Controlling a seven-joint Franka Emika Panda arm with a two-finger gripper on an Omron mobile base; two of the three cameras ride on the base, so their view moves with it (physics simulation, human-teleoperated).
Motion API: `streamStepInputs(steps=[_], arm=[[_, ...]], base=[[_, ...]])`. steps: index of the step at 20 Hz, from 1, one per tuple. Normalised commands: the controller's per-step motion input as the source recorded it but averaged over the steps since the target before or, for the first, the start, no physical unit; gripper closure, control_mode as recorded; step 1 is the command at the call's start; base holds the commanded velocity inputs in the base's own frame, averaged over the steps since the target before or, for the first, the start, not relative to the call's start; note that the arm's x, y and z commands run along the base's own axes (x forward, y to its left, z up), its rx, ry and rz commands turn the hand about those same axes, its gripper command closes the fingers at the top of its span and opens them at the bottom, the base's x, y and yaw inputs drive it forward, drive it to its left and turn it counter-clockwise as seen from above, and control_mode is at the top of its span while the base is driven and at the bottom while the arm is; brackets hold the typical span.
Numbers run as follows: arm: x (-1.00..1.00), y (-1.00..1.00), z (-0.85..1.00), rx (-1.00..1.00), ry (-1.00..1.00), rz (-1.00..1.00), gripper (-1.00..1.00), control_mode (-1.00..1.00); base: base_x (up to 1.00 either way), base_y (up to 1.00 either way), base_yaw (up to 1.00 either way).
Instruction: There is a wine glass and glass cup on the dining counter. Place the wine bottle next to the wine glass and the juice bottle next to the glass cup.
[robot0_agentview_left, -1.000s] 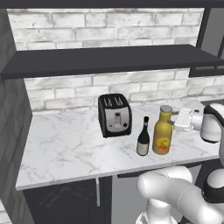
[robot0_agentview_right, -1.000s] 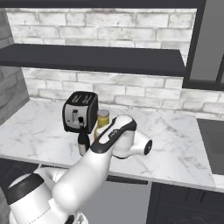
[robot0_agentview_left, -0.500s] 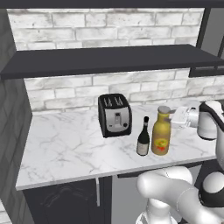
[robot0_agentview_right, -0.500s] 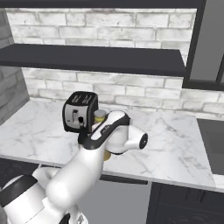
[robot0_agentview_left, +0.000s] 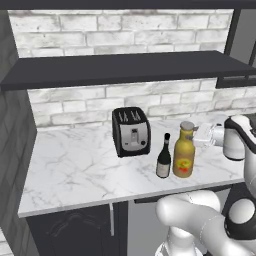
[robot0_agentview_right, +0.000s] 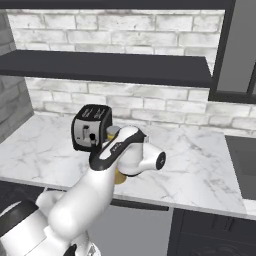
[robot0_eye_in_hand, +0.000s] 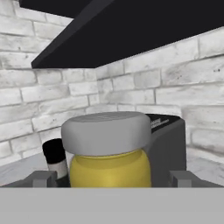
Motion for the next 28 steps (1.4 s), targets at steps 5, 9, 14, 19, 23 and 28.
streamStepInputs(steps=[5, 9, 14, 19, 23, 28], arm=[[-0.01, 0.01, 0.00, 0.00, 0.00, 0.01, 1.00, -1.00], [-0.35, -0.09, 0.54, 0.00, -0.02, 0.02, 1.00, -1.00], [-0.98, -0.37, 0.98, 0.00, -0.07, 0.05, 1.00, -1.00], [-0.97, -0.41, 0.93, 0.00, -0.09, 0.07, 1.00, -1.00], [-0.75, -0.23, 1.00, 0.00, -0.06, 0.01, 1.00, -1.00], [-0.61, -0.02, 0.53, 0.00, 0.00, 0.01, 1.00, -1.00]], base=[[0.00, 0.00, 0.00], [0.00, 0.00, 0.00], [0.00, 0.00, 0.00], [0.00, 0.00, 0.00], [0.00, 0.00, 0.00], [0.00, 0.00, 0.00]])
